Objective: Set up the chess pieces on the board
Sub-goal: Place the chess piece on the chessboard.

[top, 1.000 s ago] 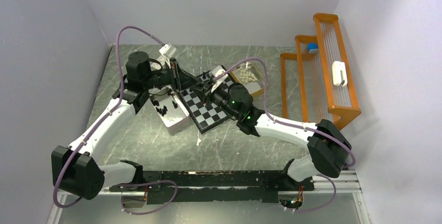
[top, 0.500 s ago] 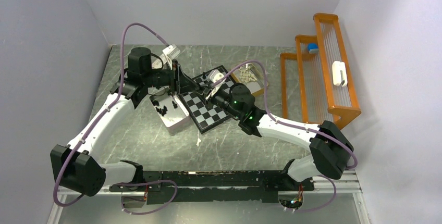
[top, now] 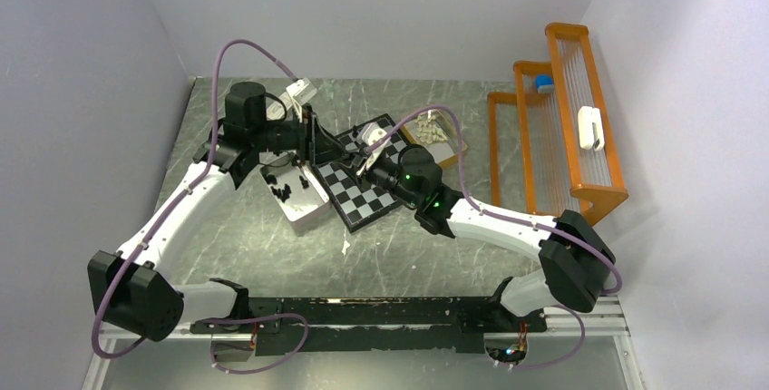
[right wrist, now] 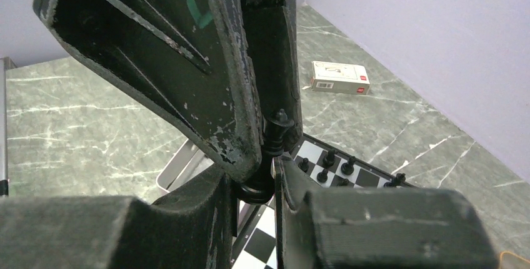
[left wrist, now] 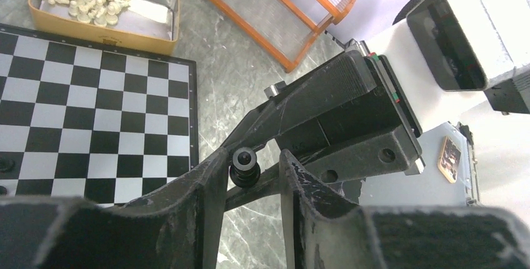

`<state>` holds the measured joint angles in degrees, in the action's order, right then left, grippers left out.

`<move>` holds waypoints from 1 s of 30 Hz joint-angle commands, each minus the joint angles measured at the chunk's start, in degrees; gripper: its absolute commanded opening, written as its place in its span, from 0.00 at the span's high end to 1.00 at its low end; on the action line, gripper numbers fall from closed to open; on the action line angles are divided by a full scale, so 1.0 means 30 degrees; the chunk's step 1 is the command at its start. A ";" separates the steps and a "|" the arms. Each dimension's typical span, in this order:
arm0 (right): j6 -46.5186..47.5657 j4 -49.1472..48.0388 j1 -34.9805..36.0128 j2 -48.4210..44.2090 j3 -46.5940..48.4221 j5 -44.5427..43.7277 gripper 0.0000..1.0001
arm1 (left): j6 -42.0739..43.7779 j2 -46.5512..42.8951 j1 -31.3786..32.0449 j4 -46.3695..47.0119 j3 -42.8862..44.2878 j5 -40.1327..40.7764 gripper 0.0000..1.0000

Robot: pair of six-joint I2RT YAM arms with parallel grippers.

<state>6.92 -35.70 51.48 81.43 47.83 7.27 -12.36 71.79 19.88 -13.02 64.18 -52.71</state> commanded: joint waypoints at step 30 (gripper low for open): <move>-0.6547 0.4872 -0.0104 -0.9597 -0.4754 -0.5570 0.00 | 0.1959 0.6377 0.1107 0.6905 0.0097 1.2895 0.89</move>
<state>-9.02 -24.32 51.42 57.28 34.11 -6.35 -5.58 87.53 22.50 -3.49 66.57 -24.53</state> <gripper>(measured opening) 0.997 0.194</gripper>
